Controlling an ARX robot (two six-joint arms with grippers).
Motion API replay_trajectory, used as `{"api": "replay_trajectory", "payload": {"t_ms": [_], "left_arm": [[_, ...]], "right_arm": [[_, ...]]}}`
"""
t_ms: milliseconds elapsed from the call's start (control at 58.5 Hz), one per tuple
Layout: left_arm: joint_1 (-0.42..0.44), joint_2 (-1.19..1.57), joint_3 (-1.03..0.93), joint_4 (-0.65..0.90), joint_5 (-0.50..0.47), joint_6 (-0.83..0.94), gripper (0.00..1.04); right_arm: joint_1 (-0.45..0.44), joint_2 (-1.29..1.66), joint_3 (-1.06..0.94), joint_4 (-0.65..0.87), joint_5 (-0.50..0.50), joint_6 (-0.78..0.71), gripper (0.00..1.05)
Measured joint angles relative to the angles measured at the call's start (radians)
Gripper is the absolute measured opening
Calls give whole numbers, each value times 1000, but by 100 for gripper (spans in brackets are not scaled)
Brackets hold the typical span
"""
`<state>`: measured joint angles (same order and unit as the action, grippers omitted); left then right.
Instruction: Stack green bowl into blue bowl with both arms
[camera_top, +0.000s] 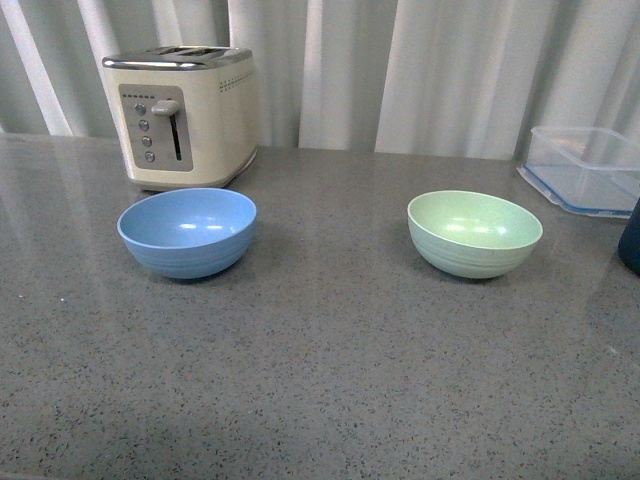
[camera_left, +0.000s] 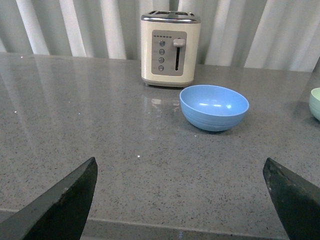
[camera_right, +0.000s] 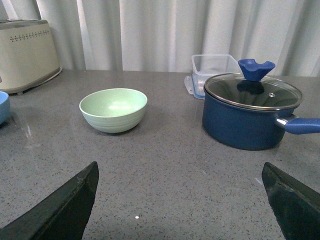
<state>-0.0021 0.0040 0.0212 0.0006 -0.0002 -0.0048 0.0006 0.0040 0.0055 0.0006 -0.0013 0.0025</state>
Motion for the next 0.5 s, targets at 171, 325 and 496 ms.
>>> {"api": "replay_trajectory", "payload": {"t_ms": [171,325,496], "left_arm": [[0,0,0,0,0,0,98],[0,0,0,0,0,0,98],[-80,122,69,-174,-217,-25,98]], "right_arm": [[0,0,0,0,0,0,95],[0,0,0,0,0,0,95],[0,0,0,0,0,0,95]]}}
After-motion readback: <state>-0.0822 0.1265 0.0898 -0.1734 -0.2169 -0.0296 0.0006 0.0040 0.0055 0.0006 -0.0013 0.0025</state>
